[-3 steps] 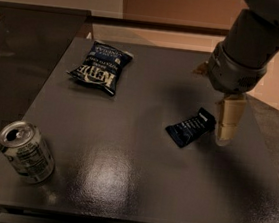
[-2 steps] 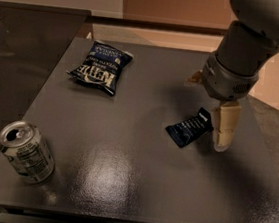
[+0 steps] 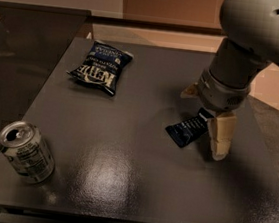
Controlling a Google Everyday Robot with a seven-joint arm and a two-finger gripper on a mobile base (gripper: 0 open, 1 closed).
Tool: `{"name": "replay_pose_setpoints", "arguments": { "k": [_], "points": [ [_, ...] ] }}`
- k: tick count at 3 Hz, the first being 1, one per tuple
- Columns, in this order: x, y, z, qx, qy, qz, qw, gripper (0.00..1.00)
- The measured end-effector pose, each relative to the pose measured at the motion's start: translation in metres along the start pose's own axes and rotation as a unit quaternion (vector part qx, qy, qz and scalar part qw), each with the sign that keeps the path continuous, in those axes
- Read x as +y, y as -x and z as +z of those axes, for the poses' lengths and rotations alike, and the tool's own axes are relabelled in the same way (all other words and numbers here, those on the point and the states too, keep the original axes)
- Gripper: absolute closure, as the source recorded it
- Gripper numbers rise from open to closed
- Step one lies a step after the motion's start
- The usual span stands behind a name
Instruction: Move rxbar blueberry near blue chip bag
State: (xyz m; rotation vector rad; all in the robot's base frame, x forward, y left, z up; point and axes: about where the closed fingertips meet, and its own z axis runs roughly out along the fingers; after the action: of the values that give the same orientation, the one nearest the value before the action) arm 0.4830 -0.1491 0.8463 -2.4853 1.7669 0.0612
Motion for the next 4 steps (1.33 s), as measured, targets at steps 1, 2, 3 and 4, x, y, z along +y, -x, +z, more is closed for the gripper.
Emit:
{"name": "replay_pose_setpoints", "arguments": {
  "k": [1,2,3,4],
  "points": [
    [0.0006,-0.0011,0.0087,0.001,0.006,-0.003,1.0000,0.00],
    [-0.0001,-0.0018,0.0097,0.002,0.009,-0.003,1.0000,0.18],
    [-0.0015,-0.0027,0.0071,0.002,0.011,-0.004,0.9999,0.41],
    [-0.0015,-0.0043,0.0065,0.004,0.016,-0.008,0.9998,0.72]
  ]
}}
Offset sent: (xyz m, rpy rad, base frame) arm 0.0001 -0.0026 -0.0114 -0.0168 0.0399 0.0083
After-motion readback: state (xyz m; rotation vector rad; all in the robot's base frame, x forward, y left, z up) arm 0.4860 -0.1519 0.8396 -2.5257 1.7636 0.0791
